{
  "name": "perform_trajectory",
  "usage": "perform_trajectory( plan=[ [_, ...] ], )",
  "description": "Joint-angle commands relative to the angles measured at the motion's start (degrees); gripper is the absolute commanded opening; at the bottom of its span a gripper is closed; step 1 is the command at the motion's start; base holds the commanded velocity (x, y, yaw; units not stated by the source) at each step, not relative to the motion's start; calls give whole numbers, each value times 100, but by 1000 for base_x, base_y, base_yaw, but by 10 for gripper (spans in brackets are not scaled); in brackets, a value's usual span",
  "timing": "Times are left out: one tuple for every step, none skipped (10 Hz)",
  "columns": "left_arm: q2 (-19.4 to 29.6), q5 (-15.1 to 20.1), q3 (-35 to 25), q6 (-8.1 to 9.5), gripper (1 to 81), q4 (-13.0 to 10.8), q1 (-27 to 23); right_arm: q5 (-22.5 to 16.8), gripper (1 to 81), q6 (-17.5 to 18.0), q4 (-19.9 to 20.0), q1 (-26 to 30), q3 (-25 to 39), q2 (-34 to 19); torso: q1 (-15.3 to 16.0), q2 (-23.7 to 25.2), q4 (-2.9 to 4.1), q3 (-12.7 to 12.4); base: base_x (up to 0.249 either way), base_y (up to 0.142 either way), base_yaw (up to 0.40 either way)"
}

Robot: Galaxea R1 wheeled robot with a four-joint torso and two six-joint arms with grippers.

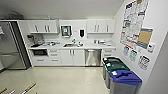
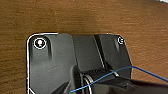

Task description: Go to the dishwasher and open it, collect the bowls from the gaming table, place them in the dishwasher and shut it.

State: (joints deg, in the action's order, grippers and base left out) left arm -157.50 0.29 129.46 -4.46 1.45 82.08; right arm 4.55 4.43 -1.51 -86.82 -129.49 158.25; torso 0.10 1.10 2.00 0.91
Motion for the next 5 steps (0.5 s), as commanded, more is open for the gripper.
perform_trajectory(
  plan=[
    [61,305,-88,-11,811,-48,-354,-271,811,-21,10,318,100,-89,0,0,0,0,190,0,0],
    [69,305,-79,-11,811,-48,-354,-279,811,-21,11,345,118,-80,0,0,0,0,191,0,0],
    [69,305,-70,-11,811,-48,-346,-279,811,-21,11,353,127,-80,0,0,0,0,190,0,0],
    [78,305,-70,-11,811,-48,-354,-271,811,-21,11,354,127,-71,0,0,0,0,191,0,0],
    [78,305,-79,-11,811,-48,-346,-270,811,-21,11,354,118,-80,2,0,0,0,190,0,0]
  ],
)
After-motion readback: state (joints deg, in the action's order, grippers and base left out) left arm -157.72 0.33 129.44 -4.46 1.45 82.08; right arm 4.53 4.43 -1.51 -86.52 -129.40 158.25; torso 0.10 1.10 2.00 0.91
